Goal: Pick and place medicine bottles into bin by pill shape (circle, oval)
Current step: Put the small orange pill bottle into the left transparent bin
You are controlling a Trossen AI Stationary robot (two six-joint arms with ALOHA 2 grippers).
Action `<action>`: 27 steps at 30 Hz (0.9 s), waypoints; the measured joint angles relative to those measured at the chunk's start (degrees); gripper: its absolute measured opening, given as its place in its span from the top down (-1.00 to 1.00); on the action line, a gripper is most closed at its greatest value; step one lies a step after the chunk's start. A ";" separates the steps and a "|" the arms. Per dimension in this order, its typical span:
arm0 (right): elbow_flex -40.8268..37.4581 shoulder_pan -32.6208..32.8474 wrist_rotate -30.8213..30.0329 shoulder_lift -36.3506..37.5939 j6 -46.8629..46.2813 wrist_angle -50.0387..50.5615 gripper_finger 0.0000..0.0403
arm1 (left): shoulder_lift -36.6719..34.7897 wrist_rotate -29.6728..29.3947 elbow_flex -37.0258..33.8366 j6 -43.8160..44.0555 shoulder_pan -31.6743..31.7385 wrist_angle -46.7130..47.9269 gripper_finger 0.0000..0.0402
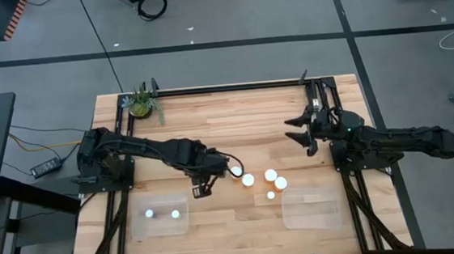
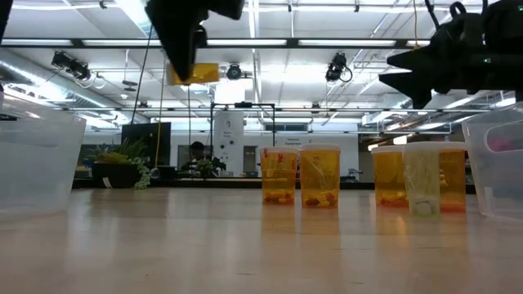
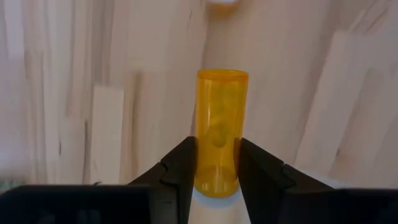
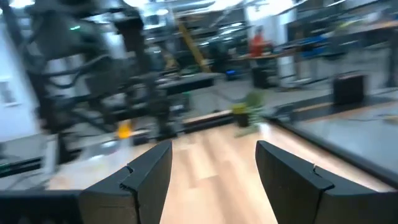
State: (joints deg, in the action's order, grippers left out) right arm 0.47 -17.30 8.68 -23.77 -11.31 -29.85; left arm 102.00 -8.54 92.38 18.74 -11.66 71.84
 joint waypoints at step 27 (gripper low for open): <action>21.00 18.27 -4.58 -41.33 8.15 -11.45 -0.18 | 0.02 -0.90 0.00 -1.10 1.38 -11.94 0.42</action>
State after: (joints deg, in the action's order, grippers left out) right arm 21.47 0.97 4.10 -65.10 -3.16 -41.30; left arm 102.02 -9.43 92.38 17.64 -10.28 59.90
